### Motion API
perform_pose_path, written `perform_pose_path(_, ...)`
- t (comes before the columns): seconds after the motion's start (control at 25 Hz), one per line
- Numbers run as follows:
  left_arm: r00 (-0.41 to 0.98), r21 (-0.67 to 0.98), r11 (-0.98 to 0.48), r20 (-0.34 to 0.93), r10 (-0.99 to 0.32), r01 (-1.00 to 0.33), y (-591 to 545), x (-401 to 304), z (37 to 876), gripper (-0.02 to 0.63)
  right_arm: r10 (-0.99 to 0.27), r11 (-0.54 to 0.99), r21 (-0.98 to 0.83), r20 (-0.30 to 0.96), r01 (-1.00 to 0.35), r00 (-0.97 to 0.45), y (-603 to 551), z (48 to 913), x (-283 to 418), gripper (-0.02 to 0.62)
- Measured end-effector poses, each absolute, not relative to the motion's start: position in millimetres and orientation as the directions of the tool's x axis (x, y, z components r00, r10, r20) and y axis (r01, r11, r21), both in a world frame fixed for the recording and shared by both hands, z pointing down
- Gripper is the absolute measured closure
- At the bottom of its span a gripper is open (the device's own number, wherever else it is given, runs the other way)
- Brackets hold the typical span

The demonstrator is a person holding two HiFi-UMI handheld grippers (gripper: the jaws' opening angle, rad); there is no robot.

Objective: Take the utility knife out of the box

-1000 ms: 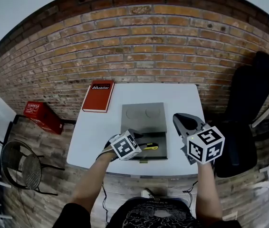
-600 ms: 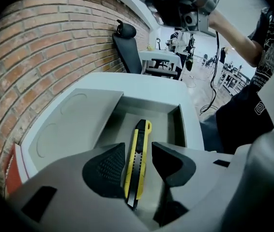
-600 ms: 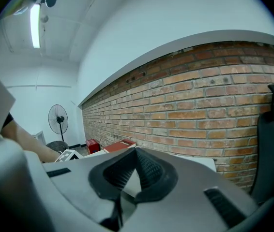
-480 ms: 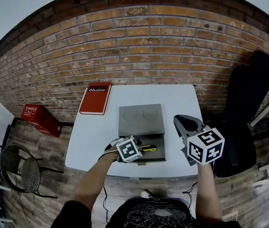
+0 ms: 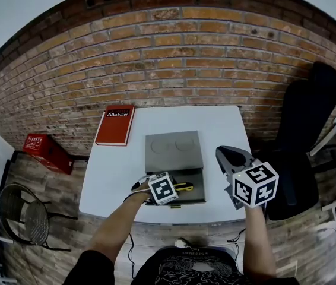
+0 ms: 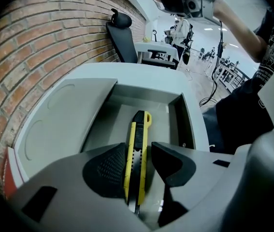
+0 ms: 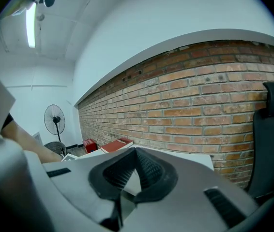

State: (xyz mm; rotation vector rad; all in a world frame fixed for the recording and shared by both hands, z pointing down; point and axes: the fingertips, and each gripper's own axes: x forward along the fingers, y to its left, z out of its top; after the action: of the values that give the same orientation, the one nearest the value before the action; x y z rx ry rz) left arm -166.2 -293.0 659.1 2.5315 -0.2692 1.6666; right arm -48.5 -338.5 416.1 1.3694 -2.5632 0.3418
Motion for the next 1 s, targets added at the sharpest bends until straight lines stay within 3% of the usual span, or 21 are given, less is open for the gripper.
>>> perform_pose_path(0.44,0.407,0.053,-0.970,0.912,-0.049,-0.238,-289.1,-163.4,666.8,0.469,-0.794,0.522,-0.110,0.299,-0.846,-0.529,-338.7,420.6,-48.6,0.577)
perform_pose_path(1.0,0.400,0.049,-0.952,0.913,-0.081,-0.303,-291.1,-169.2,660.3,0.477,-0.799,0.511,-0.114,0.303,-0.852,-0.520,-334.8,421.3,-44.0,0.577)
